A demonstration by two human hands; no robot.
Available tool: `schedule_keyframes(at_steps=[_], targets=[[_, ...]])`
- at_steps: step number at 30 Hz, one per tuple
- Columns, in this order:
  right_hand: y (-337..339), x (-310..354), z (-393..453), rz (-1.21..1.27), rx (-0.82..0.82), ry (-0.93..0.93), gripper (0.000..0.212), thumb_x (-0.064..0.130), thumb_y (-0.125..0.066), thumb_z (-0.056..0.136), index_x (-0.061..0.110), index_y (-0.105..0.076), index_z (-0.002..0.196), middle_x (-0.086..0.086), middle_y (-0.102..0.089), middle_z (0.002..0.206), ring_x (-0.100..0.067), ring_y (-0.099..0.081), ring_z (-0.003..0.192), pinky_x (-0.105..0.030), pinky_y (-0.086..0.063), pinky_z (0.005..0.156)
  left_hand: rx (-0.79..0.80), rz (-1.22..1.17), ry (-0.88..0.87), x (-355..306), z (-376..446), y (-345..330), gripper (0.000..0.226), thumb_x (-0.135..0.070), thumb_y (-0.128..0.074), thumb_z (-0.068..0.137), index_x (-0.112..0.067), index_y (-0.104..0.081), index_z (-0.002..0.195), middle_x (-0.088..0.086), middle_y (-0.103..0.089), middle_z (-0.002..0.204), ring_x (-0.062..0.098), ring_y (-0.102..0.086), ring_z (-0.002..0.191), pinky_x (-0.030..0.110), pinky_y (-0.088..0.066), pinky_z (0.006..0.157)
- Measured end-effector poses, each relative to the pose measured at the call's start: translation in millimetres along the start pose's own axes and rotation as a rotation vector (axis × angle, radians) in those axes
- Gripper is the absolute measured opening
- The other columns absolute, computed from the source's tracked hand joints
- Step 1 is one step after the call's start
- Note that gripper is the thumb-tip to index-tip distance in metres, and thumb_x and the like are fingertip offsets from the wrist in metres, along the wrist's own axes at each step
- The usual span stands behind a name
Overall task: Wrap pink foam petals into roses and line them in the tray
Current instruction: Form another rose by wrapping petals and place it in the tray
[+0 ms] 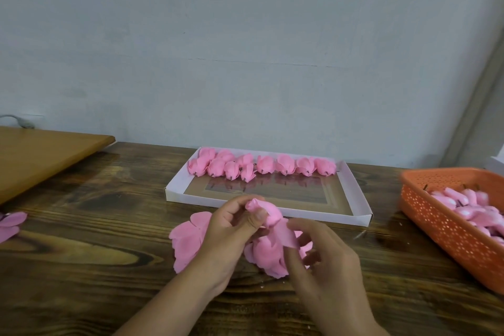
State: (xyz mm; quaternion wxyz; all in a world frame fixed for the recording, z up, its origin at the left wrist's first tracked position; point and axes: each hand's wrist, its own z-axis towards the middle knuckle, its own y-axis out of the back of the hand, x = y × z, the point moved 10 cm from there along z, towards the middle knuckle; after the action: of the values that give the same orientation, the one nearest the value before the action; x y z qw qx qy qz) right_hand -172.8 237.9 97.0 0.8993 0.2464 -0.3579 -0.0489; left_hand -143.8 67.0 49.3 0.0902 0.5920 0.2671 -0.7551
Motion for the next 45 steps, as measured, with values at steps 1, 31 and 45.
schedule_keyframes(at_steps=[1, 31, 45], targets=[[4, -2, 0, 0.019, -0.05, -0.028, 0.024, 0.018, -0.073, 0.082, 0.035, -0.069, 0.099, 0.025, -0.064, 0.086, -0.003, -0.063, 0.076, -0.014, -0.049, 0.053, 0.003, 0.007, -0.004, -1, 0, 0, 0.038, -0.044, -0.082, 0.067, -0.023, -0.077, 0.098, 0.007, -0.076, 0.098, 0.019, -0.071, 0.092, 0.032, -0.058, 0.074], [-5, -7, 3, 0.366, -0.075, -0.083, 0.036, 0.0, -0.077, 0.078, 0.035, -0.073, 0.083, 0.012, -0.066, 0.091, -0.012, -0.063, 0.085, -0.02, -0.051, 0.059, 0.02, 0.098, -0.068, -4, -5, -7, 0.042, -0.032, -0.078, 0.069, -0.012, -0.076, 0.105, 0.021, -0.072, 0.106, 0.021, -0.069, 0.095, 0.035, -0.06, 0.085], [-10, -18, -2, 0.555, -0.102, -0.112, 0.042, -0.003, -0.069, 0.086, 0.036, -0.075, 0.099, 0.011, -0.074, 0.107, -0.009, -0.069, 0.103, -0.017, -0.055, 0.081, 0.052, 0.083, -0.054, -5, -4, -9, 0.029, -0.036, -0.078, 0.073, -0.023, -0.079, 0.098, 0.005, -0.078, 0.101, 0.015, -0.073, 0.096, 0.029, -0.06, 0.08]])
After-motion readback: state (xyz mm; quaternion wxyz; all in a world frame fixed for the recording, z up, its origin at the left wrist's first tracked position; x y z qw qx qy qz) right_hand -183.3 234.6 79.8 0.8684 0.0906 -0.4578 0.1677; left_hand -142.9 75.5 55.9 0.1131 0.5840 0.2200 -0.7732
